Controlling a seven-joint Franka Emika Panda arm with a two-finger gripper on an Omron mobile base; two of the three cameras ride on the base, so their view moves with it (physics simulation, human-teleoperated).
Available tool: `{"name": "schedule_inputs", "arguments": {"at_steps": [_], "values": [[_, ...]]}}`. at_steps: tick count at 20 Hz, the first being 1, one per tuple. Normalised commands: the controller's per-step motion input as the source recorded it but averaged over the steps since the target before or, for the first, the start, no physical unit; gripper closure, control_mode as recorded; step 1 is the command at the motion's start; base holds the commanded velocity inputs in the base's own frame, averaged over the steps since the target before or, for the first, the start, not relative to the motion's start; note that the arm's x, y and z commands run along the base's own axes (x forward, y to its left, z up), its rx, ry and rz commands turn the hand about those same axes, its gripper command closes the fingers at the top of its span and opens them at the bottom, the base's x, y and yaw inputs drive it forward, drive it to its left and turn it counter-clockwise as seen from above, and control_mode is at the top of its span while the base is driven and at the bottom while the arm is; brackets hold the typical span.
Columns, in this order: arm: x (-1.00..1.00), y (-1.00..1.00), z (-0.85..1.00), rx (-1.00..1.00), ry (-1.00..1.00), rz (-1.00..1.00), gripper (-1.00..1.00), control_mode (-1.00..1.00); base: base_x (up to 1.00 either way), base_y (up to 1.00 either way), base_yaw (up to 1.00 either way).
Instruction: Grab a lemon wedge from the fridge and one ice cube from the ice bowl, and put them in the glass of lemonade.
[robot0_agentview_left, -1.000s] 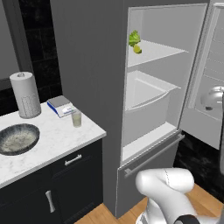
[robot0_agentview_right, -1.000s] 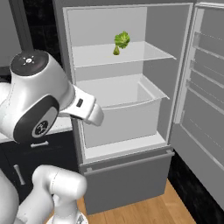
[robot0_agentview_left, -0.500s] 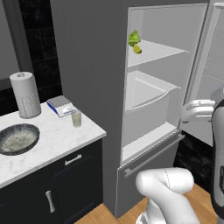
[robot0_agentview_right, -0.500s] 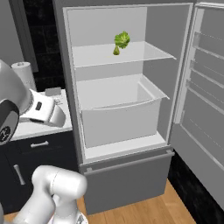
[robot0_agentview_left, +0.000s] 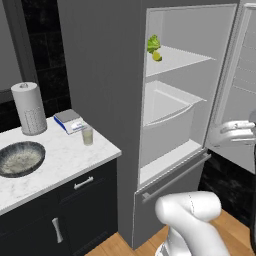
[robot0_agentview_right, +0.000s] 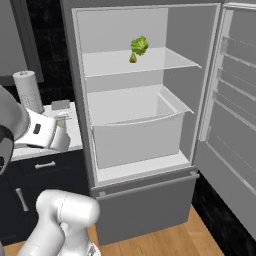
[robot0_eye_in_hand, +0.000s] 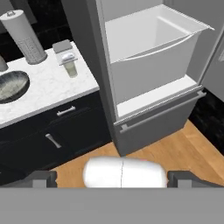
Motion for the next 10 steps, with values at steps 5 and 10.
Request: {"name": "schedule_inputs", "arguments": {"at_steps": [5,10], "values": [[-0.49,0.00,0.01,0.00,-0.14,0.00,-1.00,-1.00,0.00,0.00,0.00],[0.04,0.00,0.28,-0.01,-0.05,0.04,-1.00,-1.00,0.00,0.00,0.00]]}}
